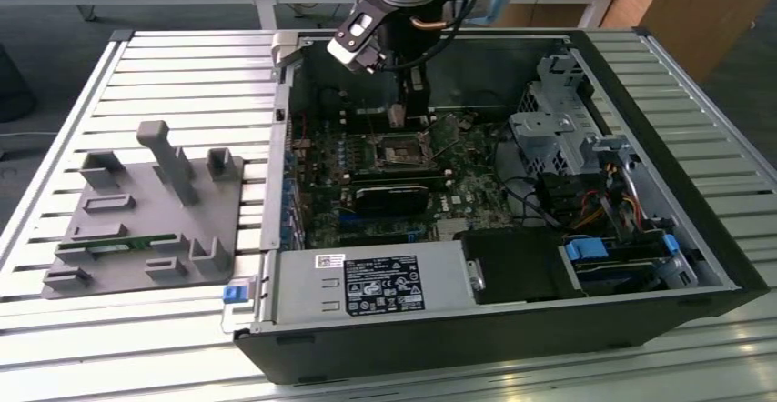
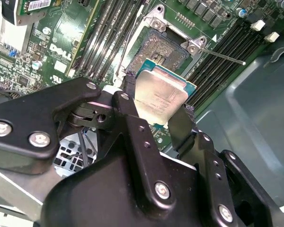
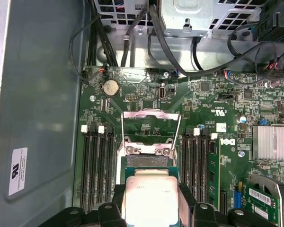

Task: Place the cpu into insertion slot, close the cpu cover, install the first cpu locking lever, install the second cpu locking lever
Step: 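Place the cpu into insertion slot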

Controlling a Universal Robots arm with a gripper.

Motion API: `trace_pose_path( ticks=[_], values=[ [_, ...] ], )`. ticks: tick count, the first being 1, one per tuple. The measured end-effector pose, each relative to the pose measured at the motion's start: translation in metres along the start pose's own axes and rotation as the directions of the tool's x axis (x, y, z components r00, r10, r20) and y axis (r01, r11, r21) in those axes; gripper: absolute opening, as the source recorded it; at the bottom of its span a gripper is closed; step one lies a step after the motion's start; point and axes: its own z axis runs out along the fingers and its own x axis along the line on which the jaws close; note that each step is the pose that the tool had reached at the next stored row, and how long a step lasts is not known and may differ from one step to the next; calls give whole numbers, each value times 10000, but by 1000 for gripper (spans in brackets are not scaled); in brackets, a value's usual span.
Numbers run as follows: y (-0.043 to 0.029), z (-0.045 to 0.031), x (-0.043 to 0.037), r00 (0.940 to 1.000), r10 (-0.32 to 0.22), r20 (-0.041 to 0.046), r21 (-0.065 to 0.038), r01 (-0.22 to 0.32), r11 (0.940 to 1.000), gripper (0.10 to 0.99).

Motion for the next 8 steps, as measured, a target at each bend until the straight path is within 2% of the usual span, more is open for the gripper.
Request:
trace_pose_path(
  ticks=[8],
  values=[
    [-2, 19, 0, 10000, 0, -1, 0, 0, 10000, 525]
  ],
)
